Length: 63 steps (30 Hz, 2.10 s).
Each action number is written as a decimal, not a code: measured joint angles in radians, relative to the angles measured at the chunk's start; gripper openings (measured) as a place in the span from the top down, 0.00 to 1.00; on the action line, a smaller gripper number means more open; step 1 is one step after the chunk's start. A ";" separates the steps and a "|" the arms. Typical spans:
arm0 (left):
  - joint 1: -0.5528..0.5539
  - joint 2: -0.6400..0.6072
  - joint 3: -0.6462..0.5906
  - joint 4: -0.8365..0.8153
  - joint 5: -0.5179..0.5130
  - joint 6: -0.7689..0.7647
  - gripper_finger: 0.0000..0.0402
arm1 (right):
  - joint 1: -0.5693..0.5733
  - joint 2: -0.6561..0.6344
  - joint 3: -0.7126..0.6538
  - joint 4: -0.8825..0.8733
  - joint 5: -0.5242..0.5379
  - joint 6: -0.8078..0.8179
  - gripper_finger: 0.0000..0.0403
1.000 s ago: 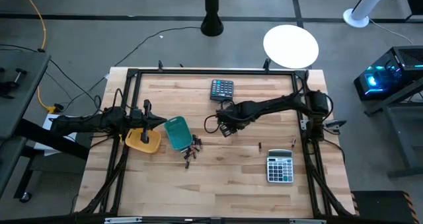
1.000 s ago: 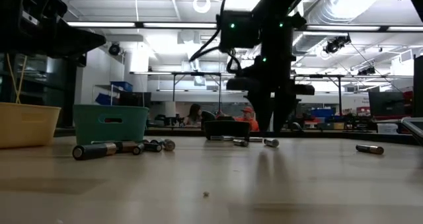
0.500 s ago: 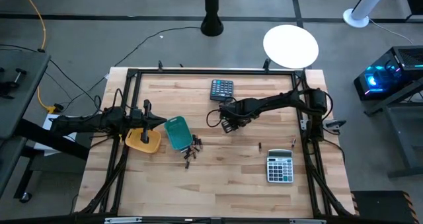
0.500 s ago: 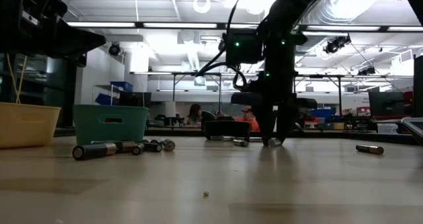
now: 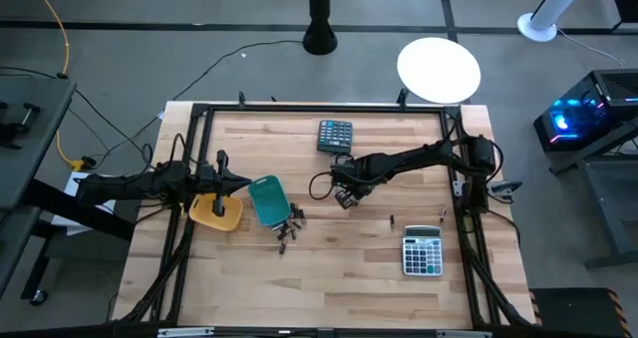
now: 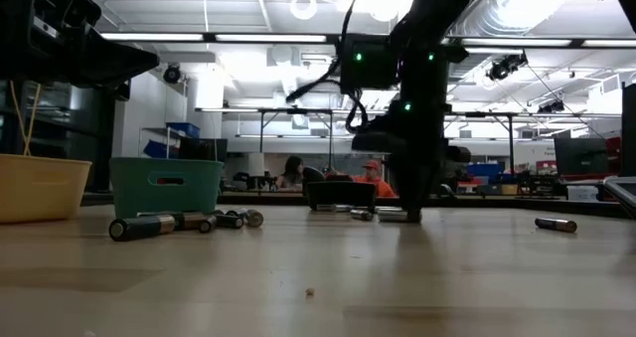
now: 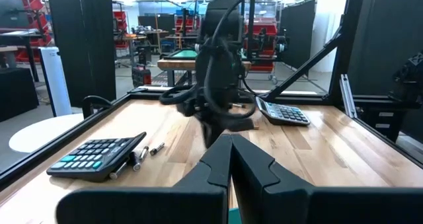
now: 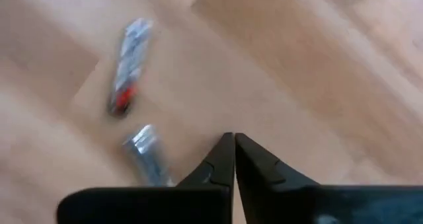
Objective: Sort batteries
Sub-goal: Put the silver battery into the green bin
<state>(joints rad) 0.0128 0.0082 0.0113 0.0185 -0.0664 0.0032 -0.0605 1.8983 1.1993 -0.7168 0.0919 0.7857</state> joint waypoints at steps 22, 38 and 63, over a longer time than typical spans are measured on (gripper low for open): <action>0.000 0.000 0.000 0.000 0.000 0.000 1.00 | 0.077 -0.099 0.098 0.033 -0.022 -0.289 0.93; 0.000 0.000 0.000 0.000 0.000 0.000 1.00 | 0.066 -0.018 0.045 0.026 0.016 -0.267 0.46; 0.000 0.000 0.000 0.000 0.000 0.000 1.00 | 0.087 -0.025 0.160 0.008 0.071 -0.265 0.91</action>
<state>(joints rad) 0.0128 0.0082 0.0113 0.0189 -0.0666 0.0032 0.0265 1.8732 1.3594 -0.7083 0.1627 0.5207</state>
